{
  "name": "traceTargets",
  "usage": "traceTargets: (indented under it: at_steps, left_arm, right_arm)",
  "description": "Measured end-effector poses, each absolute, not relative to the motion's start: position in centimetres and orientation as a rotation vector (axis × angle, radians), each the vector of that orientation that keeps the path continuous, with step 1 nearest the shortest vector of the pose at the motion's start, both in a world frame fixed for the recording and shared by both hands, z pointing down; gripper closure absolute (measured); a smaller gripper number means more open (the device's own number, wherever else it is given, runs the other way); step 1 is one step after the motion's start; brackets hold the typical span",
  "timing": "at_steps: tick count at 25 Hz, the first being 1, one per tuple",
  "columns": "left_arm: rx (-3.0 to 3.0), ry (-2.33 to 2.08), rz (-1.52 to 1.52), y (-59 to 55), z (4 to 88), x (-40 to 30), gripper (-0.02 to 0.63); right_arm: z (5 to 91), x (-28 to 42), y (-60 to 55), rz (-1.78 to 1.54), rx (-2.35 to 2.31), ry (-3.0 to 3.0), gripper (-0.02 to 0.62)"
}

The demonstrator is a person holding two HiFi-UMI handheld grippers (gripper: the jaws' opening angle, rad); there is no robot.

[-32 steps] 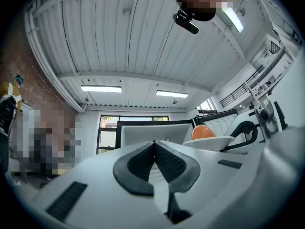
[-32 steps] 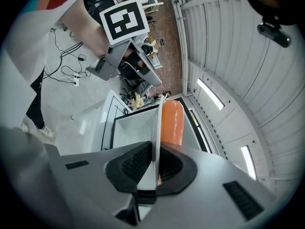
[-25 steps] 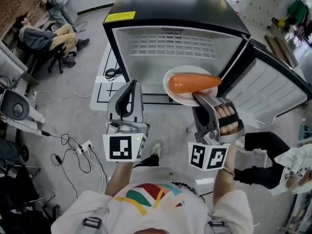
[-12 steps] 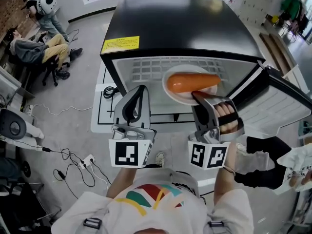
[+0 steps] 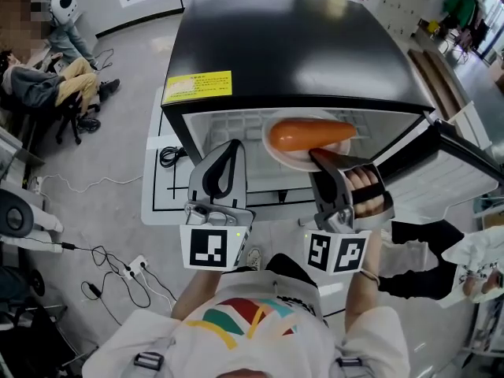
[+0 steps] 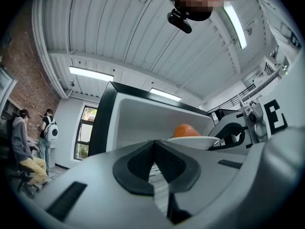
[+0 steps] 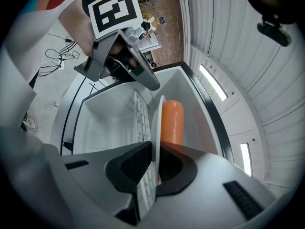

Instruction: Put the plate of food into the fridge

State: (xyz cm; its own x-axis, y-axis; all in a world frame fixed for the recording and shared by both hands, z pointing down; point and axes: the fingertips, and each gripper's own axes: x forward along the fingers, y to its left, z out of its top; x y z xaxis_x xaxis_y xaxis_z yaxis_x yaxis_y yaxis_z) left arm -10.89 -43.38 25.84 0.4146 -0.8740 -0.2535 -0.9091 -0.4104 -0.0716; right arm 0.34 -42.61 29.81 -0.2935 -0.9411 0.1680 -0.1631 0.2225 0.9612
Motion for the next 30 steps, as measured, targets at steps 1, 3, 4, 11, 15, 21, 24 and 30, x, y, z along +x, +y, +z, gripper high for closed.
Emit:
traceTargets:
  at_steps: [1, 3, 4, 11, 15, 21, 24, 30]
  left_arm:
    - [-2.47, 1.585, 0.268, -43.5, 25.8, -10.9, 0.6]
    - [-2.46, 1.592, 0.271, -43.7, 25.6, -11.0, 0.6]
    - [-2.452, 1.596, 0.269, -43.9, 25.5, -11.0, 0.6]
    - [-2.413, 1.633, 0.269, -44.8, 24.8, -10.3, 0.6]
    - [-2.398, 1.637, 0.28, -45.1, 25.0, -9.7, 0.6]
    - [-2.383, 1.652, 0.27, -45.9, 25.1, -9.1, 0.6]
    - [-2.381, 1.657, 0.249, -46.3, 25.2, -9.0, 0.6]
    - [-2.382, 1.672, 0.243, -46.9, 25.3, -8.8, 0.6]
  right_arm:
    - [29.7, 0.4, -42.9, -1.158, 1.051, -1.647, 0.571]
    - [29.5, 0.4, -43.4, -1.164, 1.052, -1.644, 0.571]
    - [29.4, 0.4, -43.7, -1.168, 1.052, -1.644, 0.571]
    - [29.4, 0.8, -45.8, -1.18, 1.005, -1.658, 0.571]
    - [30.0, 1.2, -46.8, -1.181, 0.97, -1.67, 0.571]
    - [30.8, 1.7, -48.4, -1.158, 0.918, -1.674, 0.571]
    - [31.2, 1.9, -49.1, -1.136, 0.892, -1.667, 0.571]
    - [31.6, 2.0, -50.3, -1.106, 0.866, -1.662, 0.571]
